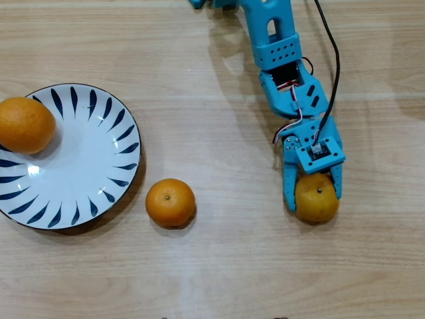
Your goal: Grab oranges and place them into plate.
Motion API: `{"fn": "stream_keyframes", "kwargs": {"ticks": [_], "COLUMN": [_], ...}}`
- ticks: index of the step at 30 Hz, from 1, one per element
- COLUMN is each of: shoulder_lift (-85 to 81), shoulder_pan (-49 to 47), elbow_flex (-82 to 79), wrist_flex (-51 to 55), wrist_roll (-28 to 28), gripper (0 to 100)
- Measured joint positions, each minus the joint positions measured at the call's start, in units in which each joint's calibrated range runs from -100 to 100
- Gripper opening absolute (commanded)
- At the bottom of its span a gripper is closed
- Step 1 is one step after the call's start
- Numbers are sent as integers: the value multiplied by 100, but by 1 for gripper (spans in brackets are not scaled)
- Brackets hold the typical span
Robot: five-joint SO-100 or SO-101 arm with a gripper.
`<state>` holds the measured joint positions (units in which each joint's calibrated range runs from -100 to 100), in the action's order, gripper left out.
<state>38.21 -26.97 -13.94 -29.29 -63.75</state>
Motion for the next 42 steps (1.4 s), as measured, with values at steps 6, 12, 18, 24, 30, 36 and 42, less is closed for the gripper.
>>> {"fn": "stream_keyframes", "kwargs": {"ticks": [6, 12, 18, 24, 30, 36, 42], "shoulder_lift": [-59, -829, -2480, -3961, -5044, -5637, -5366], "shoulder_pan": [-8, 0, 574, 1325, 2389, 3732, 4652], "elbow_flex": [0, -168, -168, -168, -168, -168, -106], "wrist_flex": [17, 629, 2756, 5237, 7597, 8880, 8898], "wrist_roll": [94, 730, 1127, 1393, 1727, 2227, 2723], "gripper": [23, 23, 23, 23, 23, 23, 23]}}
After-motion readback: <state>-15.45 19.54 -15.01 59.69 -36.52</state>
